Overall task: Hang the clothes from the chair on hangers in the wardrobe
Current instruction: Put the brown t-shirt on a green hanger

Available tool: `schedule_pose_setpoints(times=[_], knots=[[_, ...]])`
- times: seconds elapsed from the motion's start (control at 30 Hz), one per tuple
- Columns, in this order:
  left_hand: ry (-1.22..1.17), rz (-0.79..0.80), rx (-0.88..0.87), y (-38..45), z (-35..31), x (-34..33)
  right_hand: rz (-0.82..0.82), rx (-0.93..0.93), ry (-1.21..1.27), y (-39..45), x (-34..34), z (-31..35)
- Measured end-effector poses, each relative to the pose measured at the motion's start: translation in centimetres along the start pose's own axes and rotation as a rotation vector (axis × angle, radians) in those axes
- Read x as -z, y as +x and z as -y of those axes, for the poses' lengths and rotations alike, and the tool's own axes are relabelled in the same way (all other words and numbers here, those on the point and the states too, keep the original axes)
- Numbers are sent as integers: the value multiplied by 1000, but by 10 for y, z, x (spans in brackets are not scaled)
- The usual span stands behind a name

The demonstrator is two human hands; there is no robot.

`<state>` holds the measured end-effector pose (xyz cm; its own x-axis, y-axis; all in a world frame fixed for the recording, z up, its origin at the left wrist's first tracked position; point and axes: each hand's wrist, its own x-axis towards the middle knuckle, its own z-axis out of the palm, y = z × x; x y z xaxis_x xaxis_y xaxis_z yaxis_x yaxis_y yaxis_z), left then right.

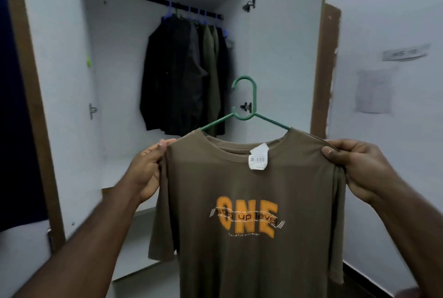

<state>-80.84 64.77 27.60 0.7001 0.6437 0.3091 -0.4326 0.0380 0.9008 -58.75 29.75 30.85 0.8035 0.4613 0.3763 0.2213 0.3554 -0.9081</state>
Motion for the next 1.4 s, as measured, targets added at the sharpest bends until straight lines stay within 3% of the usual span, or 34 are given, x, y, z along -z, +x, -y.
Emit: schedule_pose_setpoints(times=[0.37, 0.63, 0.8, 1.4], knots=[[-171, -321, -252, 56, -9, 37, 100, 45, 86, 124, -48, -34], [-137, -183, -122, 113, 2, 31, 98, 57, 86, 199, -100, -68], [-133, -202, -143, 166, 5, 56, 106, 92, 77, 241, -143, -82], [-591, -304, -233, 368, -4, 156, 137, 193, 129, 405, -305, -129]])
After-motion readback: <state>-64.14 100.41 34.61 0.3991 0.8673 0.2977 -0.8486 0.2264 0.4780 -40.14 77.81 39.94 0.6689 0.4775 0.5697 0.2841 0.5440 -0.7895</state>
